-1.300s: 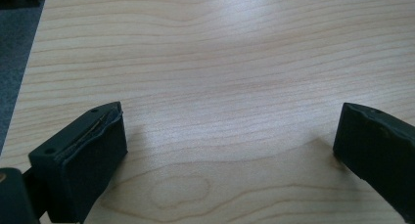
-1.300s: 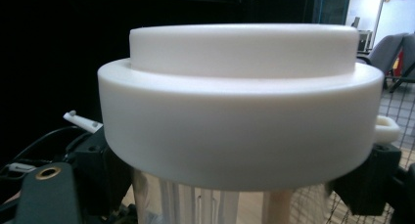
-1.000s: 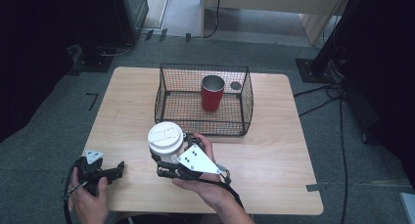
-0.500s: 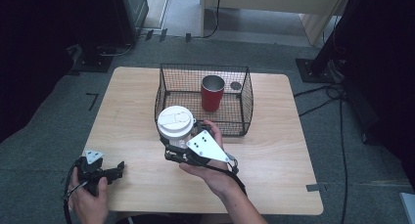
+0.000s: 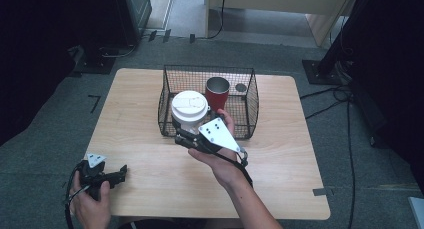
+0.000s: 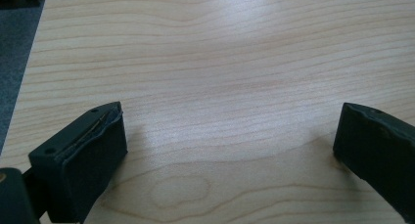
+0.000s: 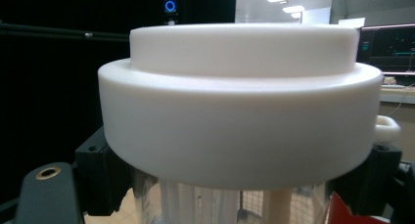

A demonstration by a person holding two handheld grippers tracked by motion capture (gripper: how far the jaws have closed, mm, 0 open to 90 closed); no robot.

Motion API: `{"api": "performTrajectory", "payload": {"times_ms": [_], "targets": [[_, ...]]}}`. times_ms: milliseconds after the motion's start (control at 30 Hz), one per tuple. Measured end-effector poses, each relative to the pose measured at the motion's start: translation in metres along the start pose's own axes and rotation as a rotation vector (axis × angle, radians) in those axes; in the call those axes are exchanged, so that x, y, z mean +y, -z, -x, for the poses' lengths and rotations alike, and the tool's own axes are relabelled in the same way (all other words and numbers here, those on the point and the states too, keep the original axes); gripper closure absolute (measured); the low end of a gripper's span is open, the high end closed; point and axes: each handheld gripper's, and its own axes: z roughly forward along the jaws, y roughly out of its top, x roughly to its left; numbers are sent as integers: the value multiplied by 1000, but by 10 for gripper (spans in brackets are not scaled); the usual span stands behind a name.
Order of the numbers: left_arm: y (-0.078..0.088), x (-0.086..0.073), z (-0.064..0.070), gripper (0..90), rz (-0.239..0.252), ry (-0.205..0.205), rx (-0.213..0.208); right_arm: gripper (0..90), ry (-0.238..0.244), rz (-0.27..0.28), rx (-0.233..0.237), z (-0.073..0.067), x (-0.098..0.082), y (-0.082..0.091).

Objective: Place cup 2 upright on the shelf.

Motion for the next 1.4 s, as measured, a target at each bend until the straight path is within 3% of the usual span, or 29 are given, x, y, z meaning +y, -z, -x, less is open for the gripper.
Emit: {"api": "performTrajectory", "payload": {"times_ms": [500, 933, 1400], "targets": [[0, 0, 0, 0, -1, 0, 0, 161, -3, 59, -56, 14, 14, -26], [0, 0, 0, 0, 0, 1, 0, 160, 11, 50, -87, 21, 14, -54], [0, 0, 0, 0, 2, 0, 0, 160, 21, 14, -139, 34, 2, -85]]}}
